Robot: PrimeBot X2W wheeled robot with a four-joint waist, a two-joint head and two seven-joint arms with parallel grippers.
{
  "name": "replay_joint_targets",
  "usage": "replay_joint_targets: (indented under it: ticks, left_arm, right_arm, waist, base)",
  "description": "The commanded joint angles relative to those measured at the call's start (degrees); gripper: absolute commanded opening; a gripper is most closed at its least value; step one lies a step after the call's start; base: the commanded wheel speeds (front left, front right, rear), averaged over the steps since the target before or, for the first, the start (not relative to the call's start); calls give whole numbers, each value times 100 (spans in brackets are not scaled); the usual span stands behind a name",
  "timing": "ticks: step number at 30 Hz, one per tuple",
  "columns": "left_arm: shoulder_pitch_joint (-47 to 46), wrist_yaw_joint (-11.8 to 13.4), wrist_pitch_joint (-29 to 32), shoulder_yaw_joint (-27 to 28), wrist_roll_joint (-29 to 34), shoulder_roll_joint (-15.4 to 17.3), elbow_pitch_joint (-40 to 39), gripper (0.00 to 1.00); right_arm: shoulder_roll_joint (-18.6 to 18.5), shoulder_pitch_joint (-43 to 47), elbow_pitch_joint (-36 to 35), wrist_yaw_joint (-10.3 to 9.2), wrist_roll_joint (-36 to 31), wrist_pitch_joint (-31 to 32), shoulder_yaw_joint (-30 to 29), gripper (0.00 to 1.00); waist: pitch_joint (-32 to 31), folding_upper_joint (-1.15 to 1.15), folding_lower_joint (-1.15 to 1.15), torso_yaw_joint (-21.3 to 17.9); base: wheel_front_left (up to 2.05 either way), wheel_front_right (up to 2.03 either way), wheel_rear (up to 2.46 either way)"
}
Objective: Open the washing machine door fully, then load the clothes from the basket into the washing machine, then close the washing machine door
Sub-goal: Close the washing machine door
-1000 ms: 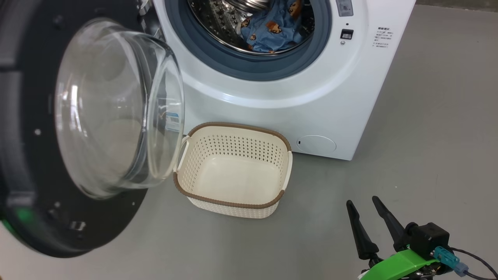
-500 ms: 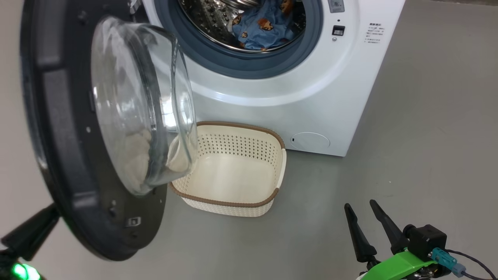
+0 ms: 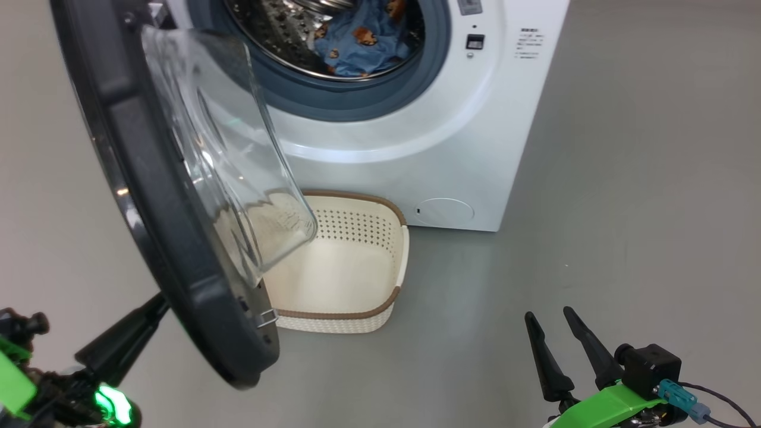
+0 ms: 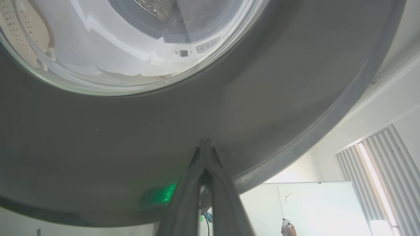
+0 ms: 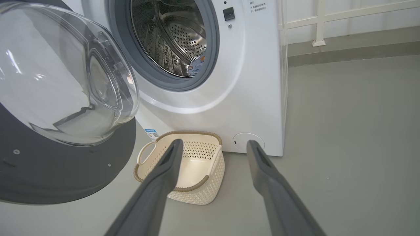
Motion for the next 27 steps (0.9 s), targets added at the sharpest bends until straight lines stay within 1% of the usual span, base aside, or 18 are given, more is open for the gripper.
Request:
replay_joint_targets:
  ticks: [1, 4, 7, 16, 21, 27]
  left_arm:
    - [-95, -78, 8, 71, 17, 69, -196, 0]
    - [-148, -182, -111, -79, 31, -19, -152, 0]
    - [-221, -338, -196, -264, 58, -70, -44, 0]
    - [-664, -683, -648, -680, -66, -137, 411, 0]
    - [-916, -786, -820, -857, -242, -144, 536, 0]
    - [-1210, -836, -1156, -1043, -419, -146, 582, 0]
  right_arm:
    - [30, -196, -125, 35, 13, -33, 152, 100]
    - [33, -206, -137, 35, 11, -33, 153, 100]
    - [35, -238, -151, 35, 0, -33, 164, 100]
    - [40, -333, -196, 35, -62, -33, 122, 100]
    - [42, -375, -229, 35, -42, -33, 125, 100]
    - [44, -414, -271, 35, 47, -33, 145, 100]
  waist:
    - [10, 0, 0, -103]
    - [48, 0, 0, -208]
    - [116, 0, 0, -324]
    - [372, 0, 0, -737]
    - [516, 0, 0, -988]
    - [687, 0, 0, -1263]
  base:
    - [0, 0, 0]
    - [0, 0, 0]
    - [0, 0, 0]
    - [0, 0, 0]
    - [0, 0, 0]
    - [0, 0, 0]
